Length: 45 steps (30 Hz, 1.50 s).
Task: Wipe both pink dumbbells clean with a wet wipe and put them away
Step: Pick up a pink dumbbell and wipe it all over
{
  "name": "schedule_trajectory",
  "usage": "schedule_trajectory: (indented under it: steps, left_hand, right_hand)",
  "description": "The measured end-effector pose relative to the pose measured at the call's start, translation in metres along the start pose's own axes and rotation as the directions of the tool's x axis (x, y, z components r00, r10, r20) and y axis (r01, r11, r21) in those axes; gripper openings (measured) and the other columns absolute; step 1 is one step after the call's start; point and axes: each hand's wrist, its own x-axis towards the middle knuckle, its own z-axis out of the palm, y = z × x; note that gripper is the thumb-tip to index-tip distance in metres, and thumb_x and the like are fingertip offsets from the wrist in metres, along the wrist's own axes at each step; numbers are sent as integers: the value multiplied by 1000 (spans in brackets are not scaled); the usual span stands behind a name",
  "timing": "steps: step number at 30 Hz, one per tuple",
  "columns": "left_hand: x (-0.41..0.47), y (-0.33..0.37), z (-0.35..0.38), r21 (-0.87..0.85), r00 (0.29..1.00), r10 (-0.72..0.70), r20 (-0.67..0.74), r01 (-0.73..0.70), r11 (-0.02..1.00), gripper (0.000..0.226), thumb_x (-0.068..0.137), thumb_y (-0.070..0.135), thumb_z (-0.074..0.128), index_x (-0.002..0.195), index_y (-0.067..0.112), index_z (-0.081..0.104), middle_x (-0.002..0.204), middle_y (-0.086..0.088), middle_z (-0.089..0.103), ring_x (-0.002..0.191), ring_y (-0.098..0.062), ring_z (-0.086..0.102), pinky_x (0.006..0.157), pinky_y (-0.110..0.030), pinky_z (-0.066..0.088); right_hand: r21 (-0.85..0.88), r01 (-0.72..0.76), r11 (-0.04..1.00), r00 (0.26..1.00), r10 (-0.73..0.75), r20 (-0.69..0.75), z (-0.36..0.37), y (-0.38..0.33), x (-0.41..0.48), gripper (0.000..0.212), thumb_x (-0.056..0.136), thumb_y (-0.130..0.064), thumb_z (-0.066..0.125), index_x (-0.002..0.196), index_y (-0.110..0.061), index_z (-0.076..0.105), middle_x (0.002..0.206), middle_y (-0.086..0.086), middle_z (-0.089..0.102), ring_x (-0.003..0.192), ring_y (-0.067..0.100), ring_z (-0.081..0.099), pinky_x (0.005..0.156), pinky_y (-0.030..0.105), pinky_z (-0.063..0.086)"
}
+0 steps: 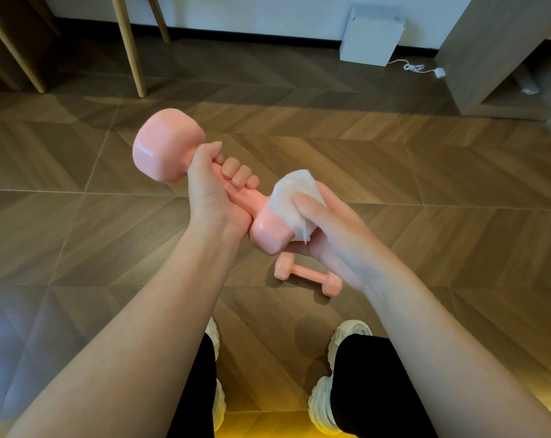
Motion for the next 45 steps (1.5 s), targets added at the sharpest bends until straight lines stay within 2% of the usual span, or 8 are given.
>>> schedule_trajectory:
  steps: [2, 7, 16, 23, 27, 34, 38, 45]
  left_hand:
    - [0, 0, -1, 0, 1000, 0, 4, 0, 1000, 33, 93, 18, 49, 66, 20, 31, 50, 7, 23, 42, -10, 22, 45, -23, 25]
    - [-3, -3, 0, 59, 999, -8, 42, 6, 998, 34, 94, 18, 48, 66, 19, 30, 49, 6, 22, 41, -11, 21, 42, -23, 26]
    - [-2, -6, 0, 267, 985, 41, 165, -85, 960, 29, 93, 16, 53, 68, 18, 39, 52, 2, 35, 45, -13, 36, 50, -26, 37]
    - [-8, -20, -2, 443, 977, 61, 206, -149, 884, 45, 90, 5, 58, 51, 15, 38, 43, -2, 32, 40, -16, 30, 47, -28, 24]
    - [-12, -16, 0, 482, 944, 7, 331, -175, 859, 45, 91, 1, 55, 52, 14, 37, 42, -2, 31, 39, -15, 29, 46, -27, 23]
    - [-14, -18, -6, 641, 950, 127, 287, -289, 711, 21, 88, 28, 68, 82, 11, 56, 62, -2, 50, 55, -14, 48, 56, -29, 42]
    - [-16, -24, -3, 705, 956, 155, 251, -290, 647, 48, 82, 57, 65, 102, 15, 57, 81, 2, 60, 67, -11, 57, 64, -29, 50]
    - [-19, -23, 1, 642, 927, 20, 374, -275, 716, 48, 97, 56, 45, 90, 9, 54, 72, -2, 54, 55, -13, 47, 49, -27, 39]
  right_hand:
    - [-74, 8, 997, 997, -3, 75, -3, 2, -4, 49, 83, -27, 68, 130, -22, 55, 114, 8, 64, 77, 20, 66, 75, 55, 52]
    - [-145, -45, 988, 988, 22, -153, 12, 10, -1, 51, 71, -43, 76, 117, -29, 58, 116, 13, 68, 56, 15, 64, 70, 71, 46]
    - [192, -358, 914, 933, 344, 105, -1, 9, -8, 47, 93, -30, 56, 133, -7, 51, 131, 31, 57, 114, 50, 60, 88, 50, 57]
    - [162, -360, 919, 898, 389, -208, 13, 26, 7, 27, 95, -20, 51, 119, -12, 59, 119, 20, 68, 97, 31, 68, 72, 46, 60]
    - [152, -375, 915, 915, 391, -100, 3, 21, 5, 34, 95, -20, 50, 128, -11, 56, 127, 24, 63, 103, 36, 66, 73, 48, 60]
    - [270, -355, 895, 924, 380, -48, 5, 27, -4, 18, 95, -11, 50, 107, -6, 63, 99, 17, 70, 84, 28, 68, 70, 45, 60]
    - [328, -353, 877, 908, 406, -109, 10, 30, 0, 17, 98, -16, 48, 106, -6, 60, 92, 18, 71, 90, 35, 68, 65, 43, 61]
    - [375, -396, 838, 888, 454, -77, 10, 34, 6, 26, 101, -18, 42, 117, -5, 58, 123, 23, 66, 119, 42, 61, 81, 52, 56]
